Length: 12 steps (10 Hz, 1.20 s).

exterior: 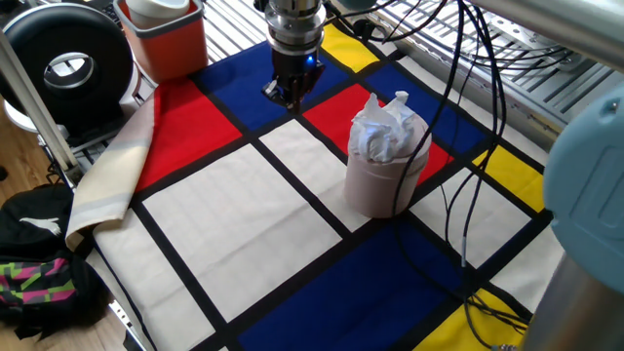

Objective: Put the garbage in the trash can

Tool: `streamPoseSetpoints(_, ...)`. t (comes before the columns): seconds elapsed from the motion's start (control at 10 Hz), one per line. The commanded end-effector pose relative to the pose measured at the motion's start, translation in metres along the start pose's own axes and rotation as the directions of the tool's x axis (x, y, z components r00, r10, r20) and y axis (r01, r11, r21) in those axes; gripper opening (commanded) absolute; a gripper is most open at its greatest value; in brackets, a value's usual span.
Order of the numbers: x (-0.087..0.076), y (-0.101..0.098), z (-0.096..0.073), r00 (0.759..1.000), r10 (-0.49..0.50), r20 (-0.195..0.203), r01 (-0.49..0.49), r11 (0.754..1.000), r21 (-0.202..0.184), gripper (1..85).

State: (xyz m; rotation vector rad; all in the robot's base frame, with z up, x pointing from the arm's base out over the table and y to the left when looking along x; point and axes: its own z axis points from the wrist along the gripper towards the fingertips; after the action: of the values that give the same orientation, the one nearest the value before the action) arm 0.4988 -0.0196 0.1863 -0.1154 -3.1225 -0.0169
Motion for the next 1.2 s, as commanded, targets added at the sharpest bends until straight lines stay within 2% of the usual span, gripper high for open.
streamPoseSetpoints(0.0, 0.023, -0.011, 0.004, 1.000, -0.005, 0.000, 0.005, 0.998, -0.065, 1.0)
streamPoseSetpoints(0.1, 0.023, -0.012, 0.009, 1.000, -0.008, 0.007, 0.008, 0.997, -0.078, 1.0)
streamPoseSetpoints(0.2, 0.023, -0.015, 0.013, 1.000, -0.006, 0.011, 0.007, 0.998, -0.064, 1.0)
streamPoseSetpoints(0.3, 0.023, -0.012, 0.017, 1.000, -0.004, 0.020, 0.005, 0.997, -0.078, 1.0)
streamPoseSetpoints(0.4, 0.024, -0.012, 0.018, 1.000, -0.004, 0.024, 0.005, 0.997, -0.077, 1.0)
streamPoseSetpoints(0.8, 0.038, -0.015, 0.017, 1.000, 0.028, 0.010, -0.027, 0.999, -0.043, 1.0)
streamPoseSetpoints(1.1, 0.037, -0.013, 0.016, 0.999, 0.033, 0.023, -0.032, 0.999, -0.044, 1.0)
